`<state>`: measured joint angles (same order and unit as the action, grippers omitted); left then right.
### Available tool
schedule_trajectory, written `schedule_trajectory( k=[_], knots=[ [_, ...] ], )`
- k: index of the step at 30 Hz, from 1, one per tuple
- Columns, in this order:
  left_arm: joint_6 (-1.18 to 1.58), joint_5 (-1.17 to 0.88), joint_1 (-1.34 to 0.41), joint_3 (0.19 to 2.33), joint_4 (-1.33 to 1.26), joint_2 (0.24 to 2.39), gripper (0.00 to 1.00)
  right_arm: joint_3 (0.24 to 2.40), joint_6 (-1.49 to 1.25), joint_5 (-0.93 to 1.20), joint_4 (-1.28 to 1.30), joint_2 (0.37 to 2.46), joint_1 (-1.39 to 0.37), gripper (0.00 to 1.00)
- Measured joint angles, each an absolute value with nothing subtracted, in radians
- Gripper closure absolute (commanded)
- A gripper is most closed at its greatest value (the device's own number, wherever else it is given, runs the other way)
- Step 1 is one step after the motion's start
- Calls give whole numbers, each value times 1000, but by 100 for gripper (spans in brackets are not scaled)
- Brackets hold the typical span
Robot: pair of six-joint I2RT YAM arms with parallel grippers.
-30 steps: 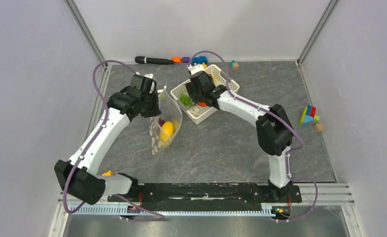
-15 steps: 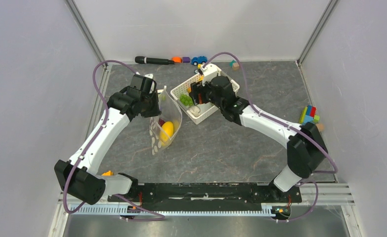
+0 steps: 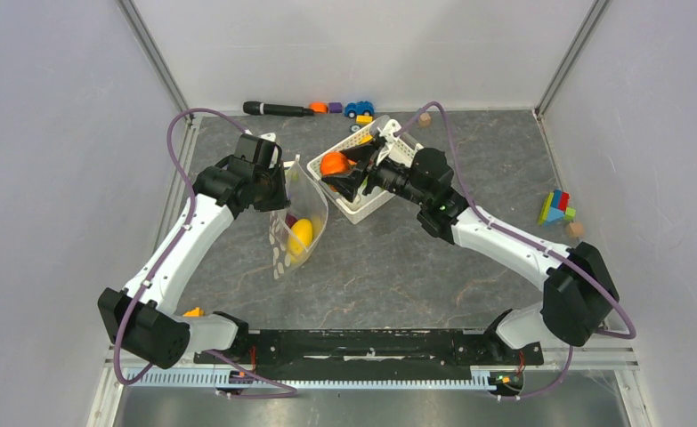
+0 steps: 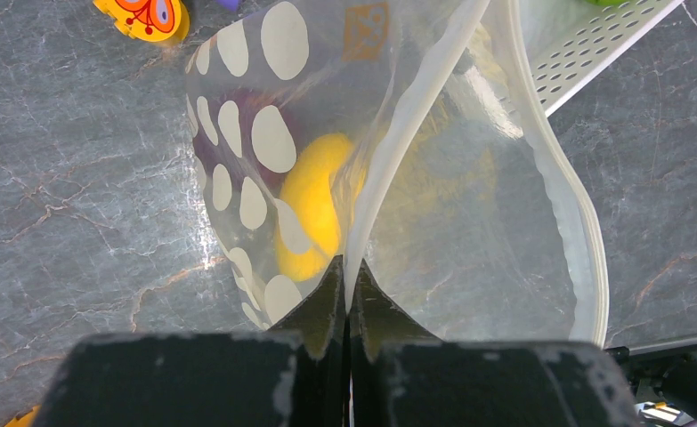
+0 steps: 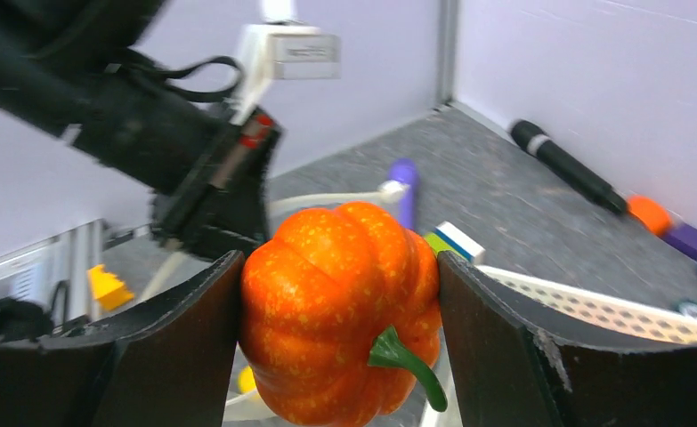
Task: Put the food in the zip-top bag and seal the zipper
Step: Place the fake vegetable in the zipper food storage bag.
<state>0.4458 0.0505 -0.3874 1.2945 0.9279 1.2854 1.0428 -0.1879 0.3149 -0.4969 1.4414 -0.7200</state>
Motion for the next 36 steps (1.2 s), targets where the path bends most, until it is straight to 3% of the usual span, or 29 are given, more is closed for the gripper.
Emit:
schedule_trajectory(
  k=[7, 15, 30, 36],
  knots=[
    [446, 50, -387, 1295, 928, 1285, 98, 1040, -253, 516, -620, 1465, -746, 53],
    [446, 50, -387, 1295, 928, 1285, 98, 1063, -289, 585, -629, 1579, -812, 52],
    [444, 49, -384, 1293, 929, 1285, 98, 1084, -263, 472, -494, 1619, -838, 38],
    [444, 49, -384, 1293, 929, 1285, 98, 1100, -243, 385, -420, 1619, -838, 26]
  ],
)
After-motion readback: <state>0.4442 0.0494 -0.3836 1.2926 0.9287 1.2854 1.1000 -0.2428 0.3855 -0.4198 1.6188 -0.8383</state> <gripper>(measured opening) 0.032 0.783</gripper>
